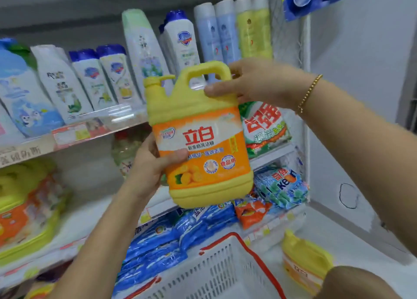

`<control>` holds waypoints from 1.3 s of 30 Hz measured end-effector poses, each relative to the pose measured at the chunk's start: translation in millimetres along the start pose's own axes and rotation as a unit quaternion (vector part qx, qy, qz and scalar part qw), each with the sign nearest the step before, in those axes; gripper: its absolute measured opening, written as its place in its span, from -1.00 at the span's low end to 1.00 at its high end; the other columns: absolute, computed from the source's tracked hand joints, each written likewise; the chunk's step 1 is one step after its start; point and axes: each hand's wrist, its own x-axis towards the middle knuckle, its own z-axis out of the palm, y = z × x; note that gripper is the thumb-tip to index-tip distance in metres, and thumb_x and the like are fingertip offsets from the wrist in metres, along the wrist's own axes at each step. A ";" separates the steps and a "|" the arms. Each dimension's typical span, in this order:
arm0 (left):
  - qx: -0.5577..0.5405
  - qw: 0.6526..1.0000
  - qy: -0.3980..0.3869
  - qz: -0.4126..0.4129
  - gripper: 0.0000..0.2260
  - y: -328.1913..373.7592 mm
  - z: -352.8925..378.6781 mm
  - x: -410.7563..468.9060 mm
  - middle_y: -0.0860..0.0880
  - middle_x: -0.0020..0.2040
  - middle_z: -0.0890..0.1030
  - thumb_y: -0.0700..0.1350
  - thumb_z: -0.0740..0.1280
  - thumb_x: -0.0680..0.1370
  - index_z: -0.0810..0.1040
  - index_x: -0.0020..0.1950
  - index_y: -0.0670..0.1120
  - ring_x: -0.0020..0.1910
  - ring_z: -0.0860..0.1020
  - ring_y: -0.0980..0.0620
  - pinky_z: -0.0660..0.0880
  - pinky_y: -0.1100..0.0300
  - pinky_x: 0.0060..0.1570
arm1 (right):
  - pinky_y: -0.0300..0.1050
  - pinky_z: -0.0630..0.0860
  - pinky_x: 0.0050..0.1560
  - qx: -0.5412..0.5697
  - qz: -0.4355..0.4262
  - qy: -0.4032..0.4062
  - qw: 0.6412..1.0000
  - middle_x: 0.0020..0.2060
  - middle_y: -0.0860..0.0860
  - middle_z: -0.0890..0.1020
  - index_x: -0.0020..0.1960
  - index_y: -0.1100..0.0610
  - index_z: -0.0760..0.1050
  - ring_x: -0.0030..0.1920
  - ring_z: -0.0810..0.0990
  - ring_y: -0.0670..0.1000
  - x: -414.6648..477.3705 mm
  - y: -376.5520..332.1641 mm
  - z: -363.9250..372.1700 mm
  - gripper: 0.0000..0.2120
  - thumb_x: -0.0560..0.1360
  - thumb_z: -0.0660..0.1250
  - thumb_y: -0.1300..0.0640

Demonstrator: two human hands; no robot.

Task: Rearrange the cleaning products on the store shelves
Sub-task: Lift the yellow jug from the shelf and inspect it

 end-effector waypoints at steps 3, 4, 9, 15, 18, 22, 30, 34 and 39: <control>0.044 0.996 -0.068 -0.026 -0.16 -41.3 35.1 3.9 0.05 0.02 0.69 0.17 0.67 -0.11 0.51 0.11 0.06 0.00 0.66 0.02 0.60 0.19 -0.15 | -0.13 0.54 -0.02 -0.088 0.010 -0.012 0.996 -0.07 0.03 0.69 0.07 0.12 0.63 -0.10 0.65 0.01 -1.2 33.9 -12.9 -0.59 0.38 0.44 -0.16; 0.050 0.993 -0.096 -0.036 -0.17 -56.5 47.0 6.2 0.06 0.02 0.69 0.12 0.68 -0.09 0.49 0.13 0.06 0.01 0.66 0.04 0.59 0.21 -0.14 | -0.14 0.54 -0.02 -0.092 0.016 -0.043 0.995 -0.14 0.02 0.70 0.01 0.12 0.65 -0.17 0.64 -0.01 -2.7 46.5 -15.4 -0.66 0.38 0.45 -0.11; 0.025 0.980 -0.167 -0.106 -0.24 -144.6 104.7 19.6 -0.02 0.08 0.67 -0.17 0.61 0.08 0.44 0.25 -0.08 0.07 0.64 0.01 0.58 0.17 -0.07 | -0.16 0.45 -0.22 -0.174 0.118 -0.135 0.968 -0.36 0.06 0.58 -0.12 0.17 0.65 -0.36 0.47 -0.07 -3.9 121.2 -10.2 -0.63 0.34 0.46 -0.15; 0.091 0.972 -0.161 -0.143 -0.50 -238.2 184.4 22.2 0.16 -0.13 0.67 -0.41 0.53 0.28 0.50 0.10 -0.05 -0.14 0.60 0.32 0.49 0.41 -0.15 | -0.21 0.36 -0.16 -0.197 0.248 -0.088 0.944 -0.09 0.06 0.58 0.15 0.11 0.59 -0.08 0.51 0.02 -14.1 221.0 13.6 -0.64 0.40 0.48 0.02; 0.305 0.939 -0.147 -0.064 -0.72 -284.2 205.1 10.9 -0.06 0.12 0.62 -0.26 0.40 0.48 0.56 0.19 -0.14 0.13 0.57 -0.04 0.37 0.30 0.06 | -0.19 0.38 -0.03 -0.189 0.321 -0.034 0.927 0.12 0.12 0.60 0.19 0.12 0.57 0.13 0.54 0.11 -23.2 274.9 14.6 -0.64 0.42 0.46 0.05; 0.384 0.858 -0.332 -0.080 -0.57 -330.2 228.1 -15.1 -0.11 0.35 0.43 -0.19 0.31 0.52 0.38 0.39 -0.12 0.35 0.38 -0.06 0.29 0.21 0.25 | -0.15 0.41 0.03 -0.167 0.381 -0.015 0.909 0.18 0.13 0.57 0.22 0.13 0.56 0.18 0.53 0.14 -31.3 344.3 26.9 -0.64 0.45 0.44 0.11; 0.389 0.808 -0.426 -0.119 -0.41 -377.9 235.3 -38.8 -0.02 0.49 0.25 -0.16 0.34 0.52 0.22 0.52 -0.02 0.50 0.15 0.03 0.15 0.17 0.46 | -0.07 0.41 0.14 -0.124 0.445 -0.029 0.886 0.21 0.18 0.55 0.29 0.16 0.49 0.23 0.49 0.17 -60.6 445.7 95.0 -0.64 0.51 0.35 0.16; 0.373 0.816 -0.429 -0.107 -0.40 -382.1 232.1 -38.8 -0.03 0.51 0.23 -0.17 0.33 0.53 0.20 0.53 -0.02 0.51 0.12 0.02 0.10 0.19 0.47 | -0.10 0.39 0.14 -0.094 0.440 -0.051 0.892 0.24 0.16 0.54 0.30 0.13 0.49 0.24 0.48 0.16 -72.9 471.1 127.5 -0.63 0.51 0.35 0.15; 0.369 0.813 -0.436 -0.113 -0.40 -385.3 229.7 -37.2 -0.05 0.52 0.21 -0.19 0.32 0.53 0.21 0.53 -0.02 0.51 0.12 0.03 0.15 0.20 0.45 | -0.15 0.36 0.16 -0.094 0.425 -0.097 0.895 0.25 0.16 0.52 0.32 0.10 0.46 0.27 0.46 0.15 -75.7 485.0 152.0 -0.63 0.52 0.33 0.15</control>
